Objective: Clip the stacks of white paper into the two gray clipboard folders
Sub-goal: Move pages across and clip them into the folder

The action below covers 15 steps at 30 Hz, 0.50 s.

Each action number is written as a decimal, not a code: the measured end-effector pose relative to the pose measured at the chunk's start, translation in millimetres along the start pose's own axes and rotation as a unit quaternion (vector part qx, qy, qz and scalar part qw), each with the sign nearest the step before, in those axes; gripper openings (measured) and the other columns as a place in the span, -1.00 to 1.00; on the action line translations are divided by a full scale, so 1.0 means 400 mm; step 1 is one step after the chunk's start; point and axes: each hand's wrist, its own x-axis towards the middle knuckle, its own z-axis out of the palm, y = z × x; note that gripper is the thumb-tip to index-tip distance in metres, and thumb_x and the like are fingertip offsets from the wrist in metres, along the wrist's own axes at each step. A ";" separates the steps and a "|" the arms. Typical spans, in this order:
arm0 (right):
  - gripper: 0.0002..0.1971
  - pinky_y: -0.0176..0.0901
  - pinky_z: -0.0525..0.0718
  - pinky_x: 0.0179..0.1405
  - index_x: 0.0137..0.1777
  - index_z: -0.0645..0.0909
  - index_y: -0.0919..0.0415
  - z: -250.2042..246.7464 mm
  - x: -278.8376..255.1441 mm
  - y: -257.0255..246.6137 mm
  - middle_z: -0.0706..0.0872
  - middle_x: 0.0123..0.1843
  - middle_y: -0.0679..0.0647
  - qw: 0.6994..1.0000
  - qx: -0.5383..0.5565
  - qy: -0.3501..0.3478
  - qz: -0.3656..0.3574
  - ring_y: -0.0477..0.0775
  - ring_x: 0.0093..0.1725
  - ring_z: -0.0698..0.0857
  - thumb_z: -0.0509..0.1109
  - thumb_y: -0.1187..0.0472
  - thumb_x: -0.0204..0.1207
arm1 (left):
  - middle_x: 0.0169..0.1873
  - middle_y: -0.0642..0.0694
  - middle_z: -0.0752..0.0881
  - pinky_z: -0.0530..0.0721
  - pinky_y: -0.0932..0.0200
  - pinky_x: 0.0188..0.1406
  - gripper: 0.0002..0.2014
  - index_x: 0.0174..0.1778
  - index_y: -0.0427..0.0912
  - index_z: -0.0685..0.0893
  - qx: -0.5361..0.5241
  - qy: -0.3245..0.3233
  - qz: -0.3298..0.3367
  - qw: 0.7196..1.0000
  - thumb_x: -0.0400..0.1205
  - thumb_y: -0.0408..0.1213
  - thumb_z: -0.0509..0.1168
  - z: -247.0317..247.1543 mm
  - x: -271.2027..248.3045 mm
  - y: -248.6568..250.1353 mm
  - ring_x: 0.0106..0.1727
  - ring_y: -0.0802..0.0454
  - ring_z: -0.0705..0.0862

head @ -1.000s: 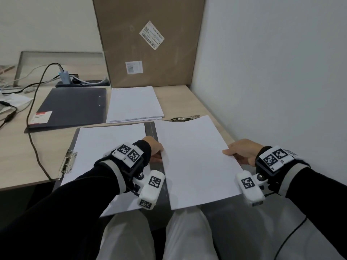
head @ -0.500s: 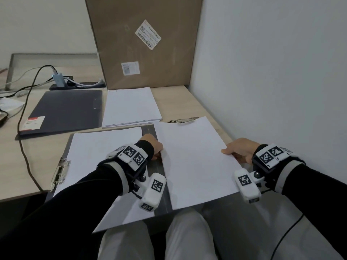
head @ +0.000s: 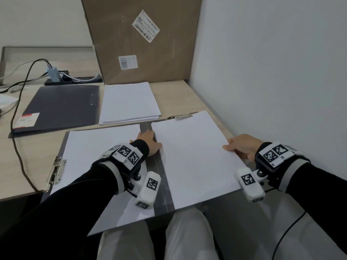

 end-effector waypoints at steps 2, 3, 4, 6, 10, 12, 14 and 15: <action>-0.93 -0.14 0.58 -0.15 -0.06 0.57 0.30 0.001 0.001 -0.006 0.63 -0.07 0.23 1.000 -0.004 0.000 -0.008 0.15 -0.10 0.59 0.40 0.38 0.51 | 0.62 -0.12 0.24 0.15 -0.18 0.63 -0.40 0.59 -0.20 0.23 0.015 -0.005 0.010 1.000 0.65 -0.06 0.15 -0.005 -0.003 -0.002 0.66 -0.18 0.09; -0.93 -0.14 0.58 -0.14 -0.07 0.56 0.29 0.002 0.002 -0.008 0.61 -0.06 0.24 1.000 -0.008 -0.001 -0.008 0.15 -0.09 0.58 0.40 0.39 0.51 | 0.63 -0.12 0.23 0.16 -0.17 0.62 -0.39 0.60 -0.21 0.22 0.027 -0.005 0.013 1.000 0.66 -0.05 0.14 -0.006 -0.003 -0.002 0.66 -0.18 0.09; -0.92 -0.13 0.58 -0.13 -0.08 0.54 0.29 0.002 0.001 -0.010 0.60 -0.06 0.25 1.000 -0.015 -0.002 -0.009 0.15 -0.09 0.57 0.40 0.39 0.50 | 0.64 -0.12 0.20 0.16 -0.17 0.63 -0.37 0.61 -0.21 0.19 0.039 -0.005 0.015 0.999 0.65 -0.02 0.14 -0.004 -0.001 -0.004 0.66 -0.18 0.07; -0.90 -0.14 0.56 -0.21 -0.20 0.53 0.30 0.004 0.002 -0.014 0.59 -0.14 0.25 0.999 -0.037 0.000 -0.008 0.15 -0.15 0.56 0.40 0.40 0.50 | 0.64 -0.10 0.17 0.16 -0.17 0.62 -0.32 0.63 -0.21 0.15 0.054 0.001 0.016 0.998 0.64 0.01 0.14 0.004 0.004 -0.008 0.66 -0.18 0.07; -0.65 -0.16 0.44 -0.35 -0.47 0.37 0.22 0.009 0.001 -0.018 0.47 -0.39 0.16 0.998 -0.062 0.016 -0.011 0.12 -0.38 0.46 0.40 0.42 0.48 | 0.53 -0.12 0.33 0.24 -0.19 0.57 -0.39 0.52 -0.22 0.31 0.046 0.017 0.019 0.999 0.60 0.02 0.17 0.015 0.011 -0.016 0.59 -0.18 0.18; -0.62 -0.16 0.45 -0.36 -0.49 0.34 0.22 0.010 -0.006 -0.020 0.45 -0.43 0.14 0.998 -0.063 0.023 -0.013 0.11 -0.42 0.45 0.39 0.44 0.48 | 0.50 -0.13 0.36 0.27 -0.19 0.55 -0.42 0.48 -0.23 0.36 0.040 0.020 0.022 0.999 0.59 0.00 0.19 0.015 0.012 -0.017 0.57 -0.18 0.21; -0.60 -0.15 0.43 -0.39 -0.52 0.31 0.21 0.015 -0.010 -0.023 0.42 -0.46 0.14 0.996 -0.086 0.034 -0.016 0.13 -0.43 0.43 0.38 0.41 0.48 | 0.52 -0.14 0.36 0.26 -0.17 0.56 -0.42 0.49 -0.23 0.36 0.037 0.022 0.023 0.999 0.60 -0.02 0.20 0.014 0.013 -0.018 0.57 -0.17 0.21; -0.60 -0.12 0.42 -0.36 -0.52 0.30 0.21 0.017 -0.011 -0.024 0.42 -0.47 0.14 0.994 -0.105 0.037 -0.017 0.16 -0.40 0.44 0.39 0.39 0.47 | 0.55 -0.14 0.31 0.24 -0.16 0.58 -0.40 0.53 -0.23 0.32 0.039 0.020 0.023 0.999 0.60 -0.02 0.20 0.014 0.013 -0.018 0.60 -0.17 0.17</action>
